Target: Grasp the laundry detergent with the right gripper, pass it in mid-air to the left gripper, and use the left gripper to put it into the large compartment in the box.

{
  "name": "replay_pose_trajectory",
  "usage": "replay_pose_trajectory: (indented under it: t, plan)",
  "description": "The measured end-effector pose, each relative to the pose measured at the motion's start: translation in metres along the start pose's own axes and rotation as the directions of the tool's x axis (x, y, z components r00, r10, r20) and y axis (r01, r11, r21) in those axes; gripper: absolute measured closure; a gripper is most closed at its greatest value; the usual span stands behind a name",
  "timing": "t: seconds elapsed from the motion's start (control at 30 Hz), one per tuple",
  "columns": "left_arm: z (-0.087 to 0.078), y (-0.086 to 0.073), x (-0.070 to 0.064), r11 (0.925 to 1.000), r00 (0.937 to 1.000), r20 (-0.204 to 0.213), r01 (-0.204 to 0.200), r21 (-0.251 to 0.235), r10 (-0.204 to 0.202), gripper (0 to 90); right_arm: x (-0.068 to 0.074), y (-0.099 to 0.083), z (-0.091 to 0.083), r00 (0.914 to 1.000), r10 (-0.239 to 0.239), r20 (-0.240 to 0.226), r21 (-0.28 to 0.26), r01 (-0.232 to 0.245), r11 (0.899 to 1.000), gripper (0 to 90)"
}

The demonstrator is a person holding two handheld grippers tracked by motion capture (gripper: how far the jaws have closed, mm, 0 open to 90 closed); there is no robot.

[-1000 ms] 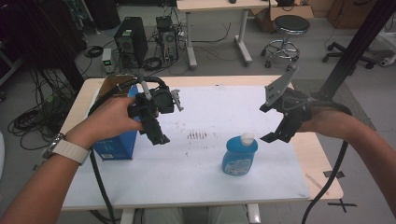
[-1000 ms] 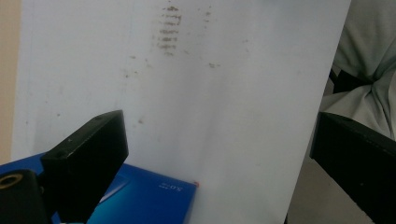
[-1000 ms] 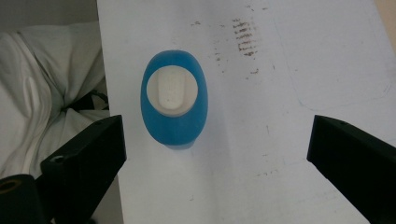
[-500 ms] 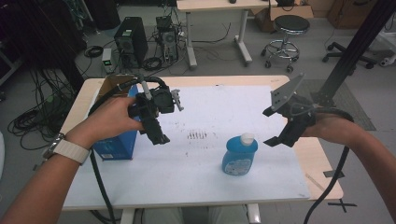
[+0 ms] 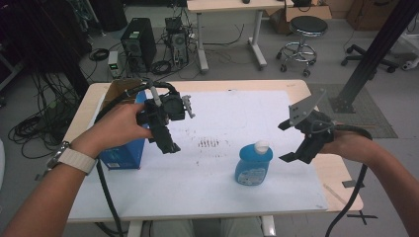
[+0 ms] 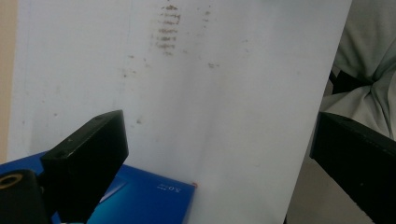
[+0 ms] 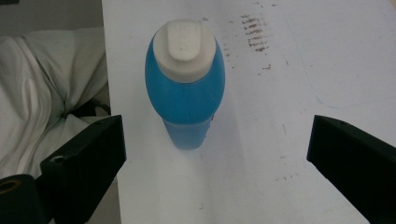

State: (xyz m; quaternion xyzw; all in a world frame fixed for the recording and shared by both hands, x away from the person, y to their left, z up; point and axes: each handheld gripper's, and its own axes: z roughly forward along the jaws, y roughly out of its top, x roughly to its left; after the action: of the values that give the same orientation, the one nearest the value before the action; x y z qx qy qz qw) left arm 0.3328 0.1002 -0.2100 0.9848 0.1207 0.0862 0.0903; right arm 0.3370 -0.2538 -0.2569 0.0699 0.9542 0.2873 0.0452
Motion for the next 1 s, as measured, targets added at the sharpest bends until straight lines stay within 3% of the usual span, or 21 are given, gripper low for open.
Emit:
replay_pose_trajectory:
  t: [1.0]
  plan:
    - [0.005, 0.001, 0.0, 1.0, 1.0, 0.007, 0.001, 0.004, -0.001, 4.7, 0.007, -0.034, 0.029, 0.999, 0.04, -0.018, -0.104, -0.042, 0.994, 4.2]
